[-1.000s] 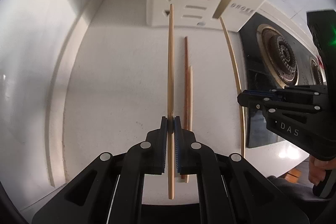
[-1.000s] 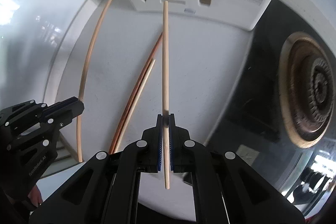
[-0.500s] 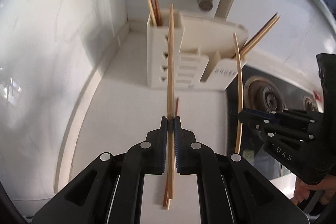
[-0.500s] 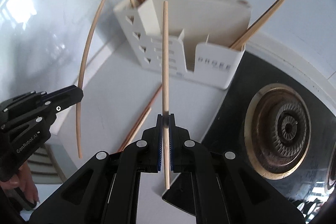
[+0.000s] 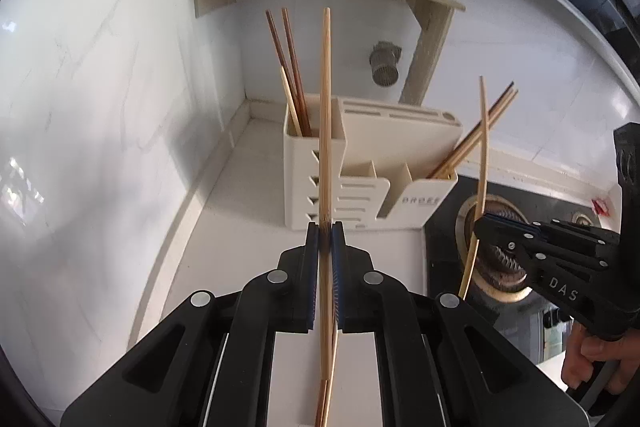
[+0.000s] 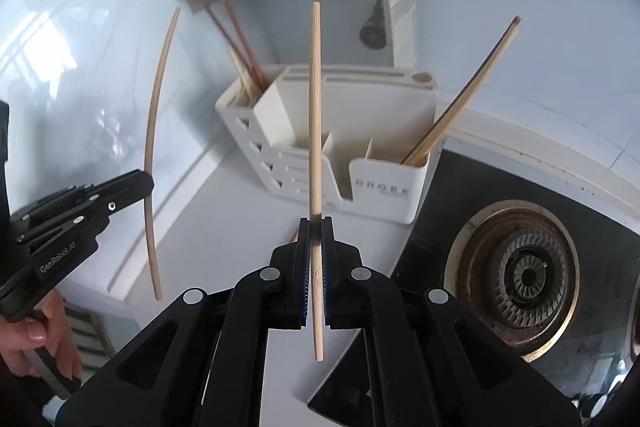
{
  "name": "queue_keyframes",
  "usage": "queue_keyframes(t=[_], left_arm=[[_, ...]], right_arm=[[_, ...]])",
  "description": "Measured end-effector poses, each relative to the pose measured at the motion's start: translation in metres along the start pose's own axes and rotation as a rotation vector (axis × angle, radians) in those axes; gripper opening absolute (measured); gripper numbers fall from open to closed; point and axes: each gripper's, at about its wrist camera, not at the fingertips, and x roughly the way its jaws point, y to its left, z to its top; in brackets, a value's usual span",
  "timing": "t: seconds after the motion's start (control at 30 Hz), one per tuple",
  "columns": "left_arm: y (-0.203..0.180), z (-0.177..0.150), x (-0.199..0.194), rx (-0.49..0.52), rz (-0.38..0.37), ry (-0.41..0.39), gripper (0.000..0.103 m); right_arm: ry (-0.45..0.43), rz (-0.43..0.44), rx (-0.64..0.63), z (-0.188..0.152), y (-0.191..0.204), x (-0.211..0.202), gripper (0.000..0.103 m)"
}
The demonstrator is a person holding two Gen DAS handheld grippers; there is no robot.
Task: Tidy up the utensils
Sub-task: 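Lift both held chopsticks upright and carry them toward the white holder, then lower the left chopstick into the holder and open while the right gripper does the same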
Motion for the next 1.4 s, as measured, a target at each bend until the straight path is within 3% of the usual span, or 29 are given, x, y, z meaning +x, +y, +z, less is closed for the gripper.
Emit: queue_keyframes(t=[0.7,1.1,1.4], left_arm=[[0.001,0.068,-0.011,0.015,-0.040,-0.199,0.006],[0.010,0.103,0.000,-0.044,-0.159,-0.368,0.006],[0.015,0.111,0.013,-0.058,-0.167,-0.456,0.006]], right_arm=[[-0.213,-0.005,0.039,0.044,-0.021,-0.016,0.006],[-0.346,0.010,0.096,0.066,-0.047,-0.017,0.006],[-0.419,0.011,0.101,0.076,-0.054,-0.009,0.006]])
